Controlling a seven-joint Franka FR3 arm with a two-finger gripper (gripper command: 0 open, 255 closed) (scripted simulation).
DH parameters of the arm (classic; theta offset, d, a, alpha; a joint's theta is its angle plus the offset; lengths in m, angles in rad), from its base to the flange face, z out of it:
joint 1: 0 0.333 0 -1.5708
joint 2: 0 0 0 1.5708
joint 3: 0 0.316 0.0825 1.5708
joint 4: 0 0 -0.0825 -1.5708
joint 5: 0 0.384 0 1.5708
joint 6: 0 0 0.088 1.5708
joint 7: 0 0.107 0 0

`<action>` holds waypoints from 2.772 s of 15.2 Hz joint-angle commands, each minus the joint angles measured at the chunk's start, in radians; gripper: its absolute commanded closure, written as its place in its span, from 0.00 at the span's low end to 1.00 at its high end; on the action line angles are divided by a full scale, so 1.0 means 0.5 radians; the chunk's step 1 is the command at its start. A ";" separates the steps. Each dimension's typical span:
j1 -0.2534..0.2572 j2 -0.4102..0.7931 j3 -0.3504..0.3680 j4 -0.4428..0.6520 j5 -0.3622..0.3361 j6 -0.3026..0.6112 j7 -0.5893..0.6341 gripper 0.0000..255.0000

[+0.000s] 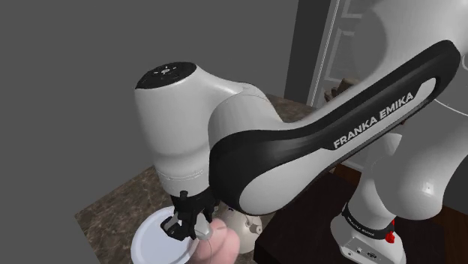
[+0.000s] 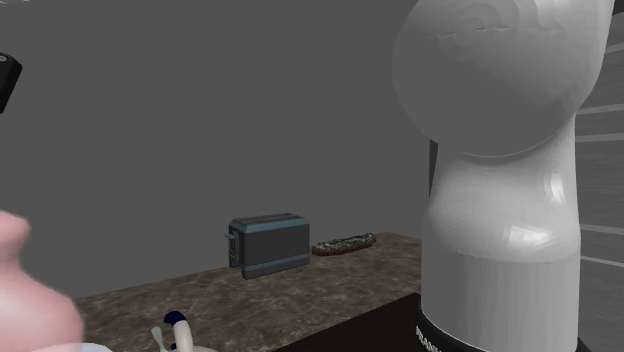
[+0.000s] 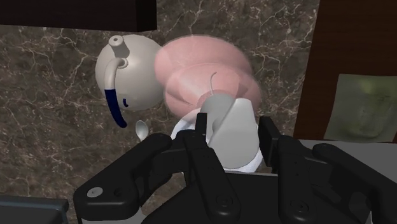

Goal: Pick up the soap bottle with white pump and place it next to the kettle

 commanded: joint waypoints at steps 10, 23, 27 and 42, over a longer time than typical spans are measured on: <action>-0.004 0.153 0.039 -0.174 -0.094 0.305 0.078 1.00; -0.001 0.411 0.052 -0.318 -0.307 0.651 0.239 1.00; 0.009 0.507 0.038 -0.346 -0.403 0.752 0.309 1.00; 0.018 0.558 0.025 -0.357 -0.456 0.802 0.348 0.00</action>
